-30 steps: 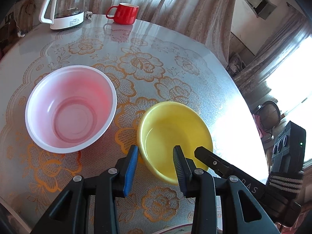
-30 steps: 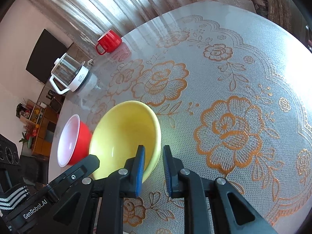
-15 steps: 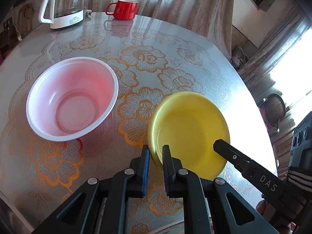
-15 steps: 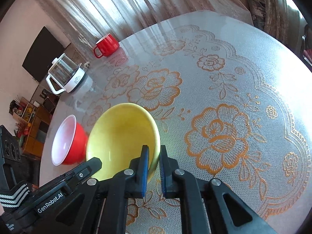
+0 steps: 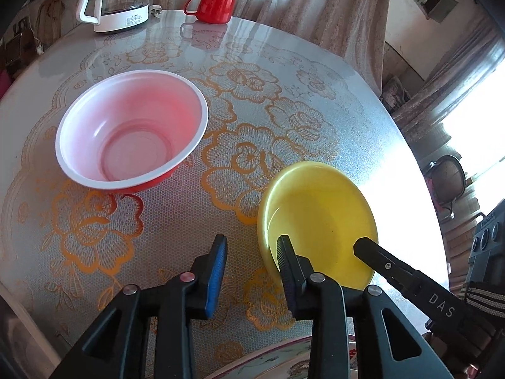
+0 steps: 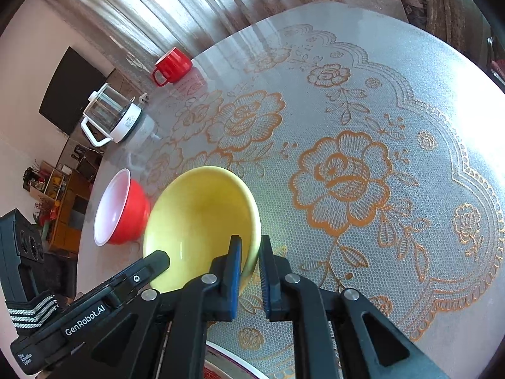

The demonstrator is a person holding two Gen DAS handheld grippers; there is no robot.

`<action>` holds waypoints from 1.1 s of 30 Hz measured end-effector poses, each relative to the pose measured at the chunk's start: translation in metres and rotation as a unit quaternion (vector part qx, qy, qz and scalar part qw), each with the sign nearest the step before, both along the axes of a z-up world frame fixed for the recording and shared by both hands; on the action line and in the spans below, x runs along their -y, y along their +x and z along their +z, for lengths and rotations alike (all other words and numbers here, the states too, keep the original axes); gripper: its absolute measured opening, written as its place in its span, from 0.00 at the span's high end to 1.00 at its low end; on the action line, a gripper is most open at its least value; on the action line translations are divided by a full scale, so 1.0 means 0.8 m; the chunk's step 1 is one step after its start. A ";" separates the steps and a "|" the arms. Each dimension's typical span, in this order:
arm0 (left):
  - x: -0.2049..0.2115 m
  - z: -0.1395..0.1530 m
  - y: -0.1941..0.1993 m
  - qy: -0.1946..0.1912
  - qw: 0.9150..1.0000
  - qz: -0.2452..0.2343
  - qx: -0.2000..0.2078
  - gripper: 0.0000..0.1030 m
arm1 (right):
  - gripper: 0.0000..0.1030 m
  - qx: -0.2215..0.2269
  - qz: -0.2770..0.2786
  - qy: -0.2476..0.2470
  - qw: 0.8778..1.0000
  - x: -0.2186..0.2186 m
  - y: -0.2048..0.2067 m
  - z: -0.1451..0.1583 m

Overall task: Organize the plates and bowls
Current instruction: 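Lift the yellow bowl with the left gripper and carry it over the steel bowl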

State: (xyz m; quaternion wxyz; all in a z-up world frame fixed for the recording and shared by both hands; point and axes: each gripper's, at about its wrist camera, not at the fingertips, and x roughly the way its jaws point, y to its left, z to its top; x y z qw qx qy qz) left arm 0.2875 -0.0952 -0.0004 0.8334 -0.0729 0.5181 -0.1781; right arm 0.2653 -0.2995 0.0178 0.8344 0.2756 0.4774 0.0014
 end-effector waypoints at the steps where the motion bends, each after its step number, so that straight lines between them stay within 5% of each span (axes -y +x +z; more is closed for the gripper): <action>1: 0.003 0.001 -0.002 0.000 1.000 -0.009 0.004 0.81 | 0.87 0.000 -0.001 0.002 1.000 0.000 0.000 0.001; 2: 0.007 0.003 -0.006 0.003 1.000 -0.018 0.009 0.87 | 0.87 0.002 -0.001 0.004 1.000 -0.001 -0.001 0.001; 8: 0.012 0.012 -0.026 0.015 0.999 -0.029 0.040 0.89 | 0.92 0.007 -0.007 -0.033 0.999 -0.007 -0.010 0.003; 15: -0.004 0.012 -0.040 0.010 0.999 -0.009 0.042 0.90 | 0.92 0.011 -0.004 -0.019 1.000 -0.014 -0.026 0.004; 33: -0.059 0.078 -0.100 -0.028 0.991 0.013 0.127 0.92 | 0.92 0.067 0.015 -0.016 0.997 -0.056 -0.053 0.050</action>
